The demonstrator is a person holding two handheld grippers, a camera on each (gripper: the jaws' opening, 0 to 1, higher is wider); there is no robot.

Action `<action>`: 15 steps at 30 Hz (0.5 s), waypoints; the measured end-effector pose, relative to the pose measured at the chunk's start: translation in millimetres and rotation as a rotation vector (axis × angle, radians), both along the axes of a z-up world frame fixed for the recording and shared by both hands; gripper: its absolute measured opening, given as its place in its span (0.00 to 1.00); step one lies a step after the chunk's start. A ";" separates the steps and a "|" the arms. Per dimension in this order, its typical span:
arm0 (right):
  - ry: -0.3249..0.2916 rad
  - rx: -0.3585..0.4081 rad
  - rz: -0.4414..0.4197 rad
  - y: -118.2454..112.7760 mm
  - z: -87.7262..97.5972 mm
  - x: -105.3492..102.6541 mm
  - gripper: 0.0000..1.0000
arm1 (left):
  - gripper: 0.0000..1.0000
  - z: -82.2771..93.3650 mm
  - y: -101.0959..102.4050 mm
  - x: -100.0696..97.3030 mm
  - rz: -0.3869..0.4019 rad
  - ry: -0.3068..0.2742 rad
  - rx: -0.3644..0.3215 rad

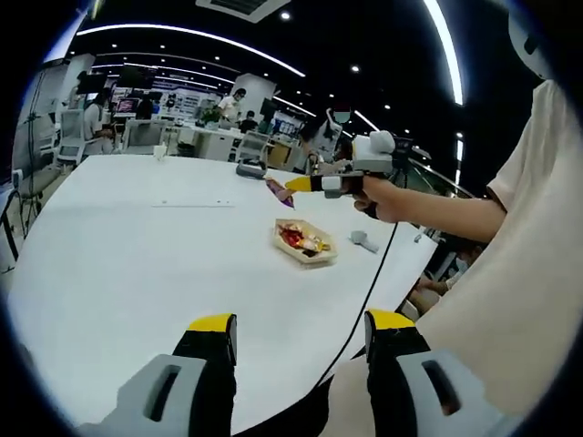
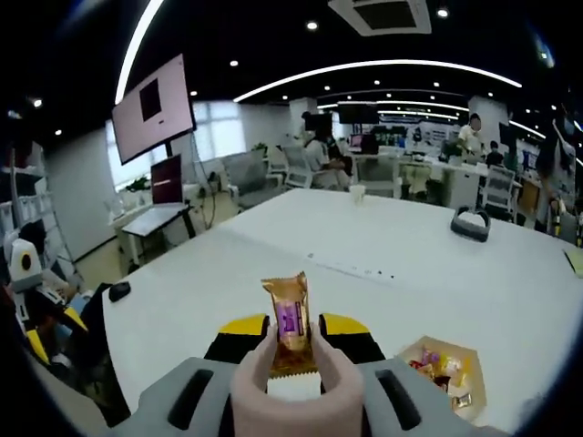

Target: Place the target food into the container with the food tongs after gripping and lifting it, then release it inside without dropping or visibly crushing the food.

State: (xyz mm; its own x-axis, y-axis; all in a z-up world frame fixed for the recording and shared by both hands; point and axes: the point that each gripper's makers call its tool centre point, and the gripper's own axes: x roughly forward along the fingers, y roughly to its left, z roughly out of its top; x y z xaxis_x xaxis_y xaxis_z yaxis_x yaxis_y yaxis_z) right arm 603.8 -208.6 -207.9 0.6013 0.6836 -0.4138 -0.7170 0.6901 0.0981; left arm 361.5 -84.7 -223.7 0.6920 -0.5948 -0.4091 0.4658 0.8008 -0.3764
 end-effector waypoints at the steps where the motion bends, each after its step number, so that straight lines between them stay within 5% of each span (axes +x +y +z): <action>1: -0.001 0.000 -0.007 -3.5 0.1 0.8 0.20 | 0.56 0.1 -1.0 0.6 -0.003 0.000 0.000; 15: -0.007 -0.006 -0.119 -57.6 3.4 18.3 0.21 | 0.56 2.3 -16.7 12.6 -0.055 -0.005 0.001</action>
State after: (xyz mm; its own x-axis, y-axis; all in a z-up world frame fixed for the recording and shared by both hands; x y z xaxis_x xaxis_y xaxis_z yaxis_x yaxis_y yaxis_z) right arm 622.1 -266.1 -204.5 0.6811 0.6045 -0.4131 -0.6305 0.7711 0.0889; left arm 374.2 -101.4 -221.4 0.6602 -0.6318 -0.4060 0.5114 0.7741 -0.3731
